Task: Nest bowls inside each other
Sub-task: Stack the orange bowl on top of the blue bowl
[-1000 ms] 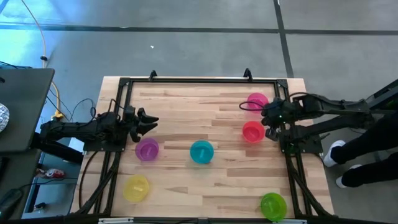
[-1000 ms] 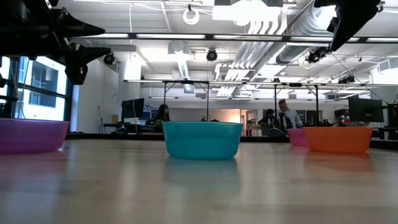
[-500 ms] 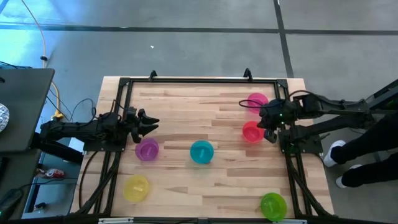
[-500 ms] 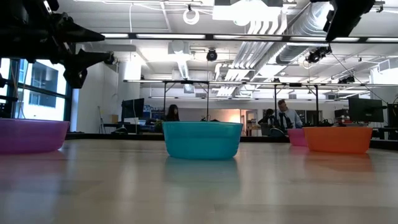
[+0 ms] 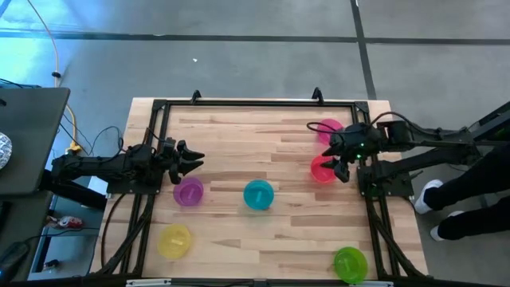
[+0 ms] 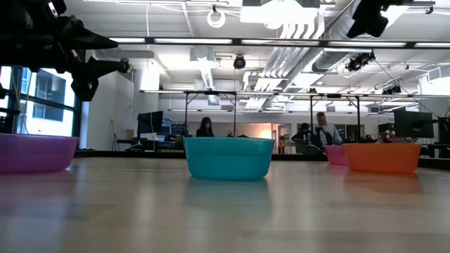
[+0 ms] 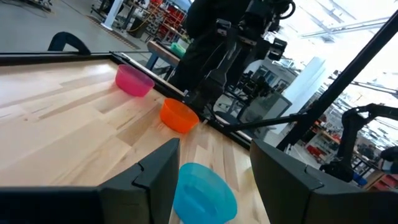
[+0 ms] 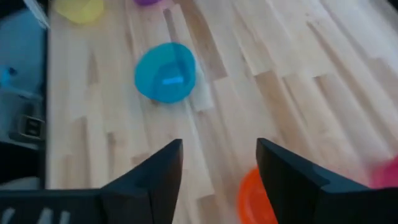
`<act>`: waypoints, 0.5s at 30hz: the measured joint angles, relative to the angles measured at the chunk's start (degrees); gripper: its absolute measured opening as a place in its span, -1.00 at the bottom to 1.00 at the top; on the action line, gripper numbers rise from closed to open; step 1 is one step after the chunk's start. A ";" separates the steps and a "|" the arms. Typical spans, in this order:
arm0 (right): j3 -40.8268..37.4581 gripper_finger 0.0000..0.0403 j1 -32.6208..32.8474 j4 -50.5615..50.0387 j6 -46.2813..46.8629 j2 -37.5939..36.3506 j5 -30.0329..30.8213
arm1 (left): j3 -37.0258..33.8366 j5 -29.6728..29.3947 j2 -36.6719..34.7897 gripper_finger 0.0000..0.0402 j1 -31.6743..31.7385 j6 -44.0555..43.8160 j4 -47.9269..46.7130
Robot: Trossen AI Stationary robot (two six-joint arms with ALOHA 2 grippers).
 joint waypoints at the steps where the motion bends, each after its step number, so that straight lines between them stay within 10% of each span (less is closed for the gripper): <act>1: -0.02 0.01 0.00 -0.66 -0.71 0.00 0.78 | 0.00 0.02 0.00 -0.08 0.00 0.00 0.00; 15: -0.04 -0.02 -1.00 -23.22 6.87 1.30 5.02 | 0.00 0.09 0.00 -0.08 0.02 0.00 -0.14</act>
